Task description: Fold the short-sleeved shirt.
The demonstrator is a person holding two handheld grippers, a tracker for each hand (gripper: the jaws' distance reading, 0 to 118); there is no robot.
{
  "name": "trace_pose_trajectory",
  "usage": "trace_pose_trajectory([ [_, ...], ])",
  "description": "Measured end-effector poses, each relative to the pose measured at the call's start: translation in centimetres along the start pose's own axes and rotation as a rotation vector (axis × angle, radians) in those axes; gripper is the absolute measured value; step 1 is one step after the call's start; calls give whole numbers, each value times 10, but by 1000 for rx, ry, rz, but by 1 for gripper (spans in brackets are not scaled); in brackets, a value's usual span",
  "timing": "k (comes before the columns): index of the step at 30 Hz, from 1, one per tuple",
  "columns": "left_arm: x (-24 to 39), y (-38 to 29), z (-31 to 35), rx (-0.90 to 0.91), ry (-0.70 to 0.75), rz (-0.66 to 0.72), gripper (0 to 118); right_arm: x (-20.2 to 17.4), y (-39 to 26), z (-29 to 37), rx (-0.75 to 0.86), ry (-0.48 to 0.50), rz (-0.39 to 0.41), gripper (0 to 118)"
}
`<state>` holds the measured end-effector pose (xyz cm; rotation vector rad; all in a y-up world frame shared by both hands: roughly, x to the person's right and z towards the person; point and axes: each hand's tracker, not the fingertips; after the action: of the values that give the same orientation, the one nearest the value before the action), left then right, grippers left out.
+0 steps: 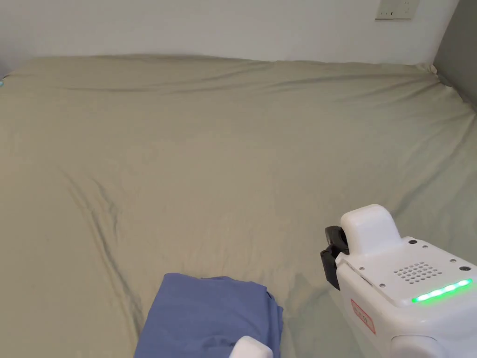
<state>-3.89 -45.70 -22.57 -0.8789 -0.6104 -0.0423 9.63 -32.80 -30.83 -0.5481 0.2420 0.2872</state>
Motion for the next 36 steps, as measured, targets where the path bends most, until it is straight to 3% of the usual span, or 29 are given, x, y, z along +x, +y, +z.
trace_pose_trajectory([
  [4,-56,13,41,114,48,182,0,-12,-5,-18,-17,108,-34,2],
  [7,-98,20,61,181,142,258,0,-31,-21,-47,-104,241,-50,2],
  [14,-179,19,69,164,212,381,0,-85,-96,-125,-501,457,9,2],
  [16,-198,18,68,143,189,428,15,-93,-117,-137,-608,484,42,1],
  [18,-218,21,68,100,107,472,19,-84,-113,-129,-501,488,-13,1],
  [22,-258,29,59,20,-74,590,97,-78,-113,-133,-545,513,-37,1],
  [24,-280,31,53,-3,-213,661,107,-79,-113,-132,-534,519,-11,1],
  [30,-325,27,-5,-134,-605,949,107,-81,-113,-131,-525,512,7,1],
  [32,-327,16,-19,-95,-715,1041,101,-81,-114,-130,-522,513,8,1],
  [33,-324,16,-23,-105,-720,1059,84,-80,-114,-130,-519,513,8,1],
  [34,-314,18,-29,-143,-654,1031,38,-80,-114,-130,-517,514,7,2],
  [35,-295,20,-37,-199,-525,946,29,-79,-115,-129,-515,515,3,2],
  [36,-280,19,-40,-205,-420,859,29,-78,-116,-130,-515,515,1,1],
])
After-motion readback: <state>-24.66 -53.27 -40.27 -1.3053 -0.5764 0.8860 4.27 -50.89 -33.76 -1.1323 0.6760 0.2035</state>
